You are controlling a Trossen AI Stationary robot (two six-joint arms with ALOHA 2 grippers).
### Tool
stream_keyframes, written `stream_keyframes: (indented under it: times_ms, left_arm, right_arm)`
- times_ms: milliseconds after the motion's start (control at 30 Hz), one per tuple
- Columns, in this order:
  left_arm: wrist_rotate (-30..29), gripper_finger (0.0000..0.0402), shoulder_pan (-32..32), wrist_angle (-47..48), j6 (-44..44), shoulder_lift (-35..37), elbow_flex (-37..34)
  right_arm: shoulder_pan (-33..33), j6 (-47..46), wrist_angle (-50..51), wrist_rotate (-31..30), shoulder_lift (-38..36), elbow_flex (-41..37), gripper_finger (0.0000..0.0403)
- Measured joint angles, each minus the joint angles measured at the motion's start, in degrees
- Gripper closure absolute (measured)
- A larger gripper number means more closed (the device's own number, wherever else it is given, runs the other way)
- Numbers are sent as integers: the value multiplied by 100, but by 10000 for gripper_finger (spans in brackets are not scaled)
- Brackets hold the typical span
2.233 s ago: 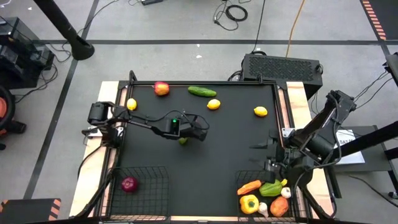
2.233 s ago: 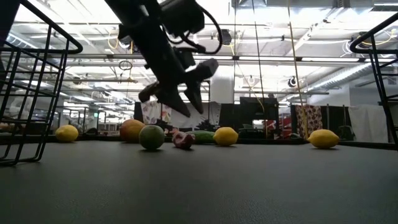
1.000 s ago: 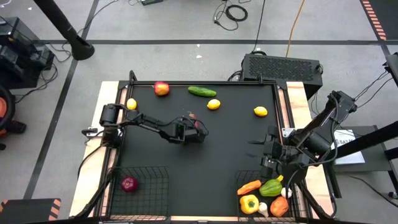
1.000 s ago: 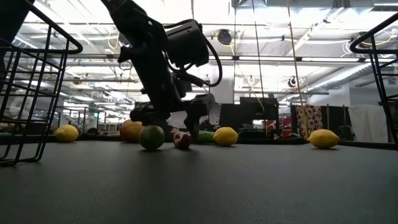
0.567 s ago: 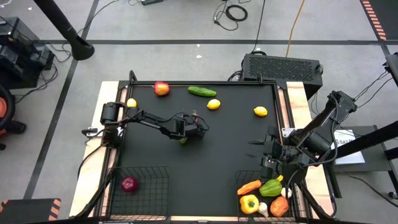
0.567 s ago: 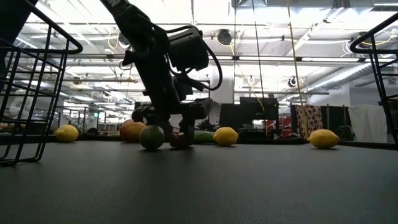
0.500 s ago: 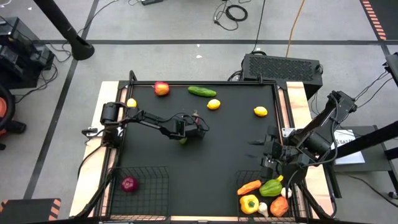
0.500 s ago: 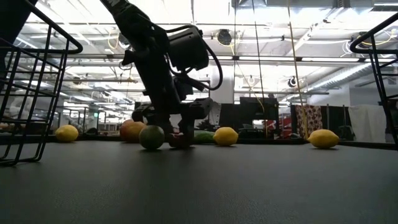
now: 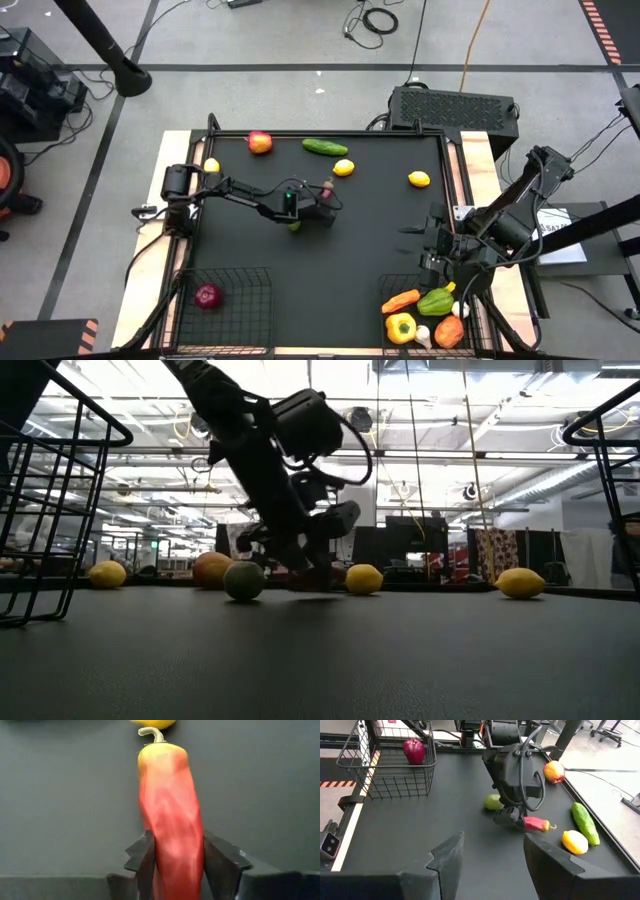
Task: Sort produce into baskets
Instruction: Put the red chili pepper into the right wire basket
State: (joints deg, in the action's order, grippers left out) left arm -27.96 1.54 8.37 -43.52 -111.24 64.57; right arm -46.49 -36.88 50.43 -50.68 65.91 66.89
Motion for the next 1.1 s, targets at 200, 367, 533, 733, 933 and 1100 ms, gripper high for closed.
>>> stream_keyframes:
  times_ms: [200,367,533,733,933,1100]
  left_arm:
    - [856,258,-134,-70,662,47,438]
    - [1603,259,-440,-75,1119,52,938]
    - [1882,259,-858,-74,1466,52,1327]
    - [1893,259,-1256,-288,1925,52,1796]
    - [1875,259,-1606,-1343,2496,41,2072]
    - [1868,260,-1813,-1949,2794,-78,2094]
  right_arm:
    - [0,39,0,-7,0,0,206]
    - [0,430,-136,-19,-13,7,206]
    - [-5,866,-126,-48,-187,468,206]
    - [-126,1238,-129,-9,-302,1065,206]
    - [-207,1543,-305,1,-369,1282,206]
    - [-207,2173,-1043,-1,-383,1327,206]
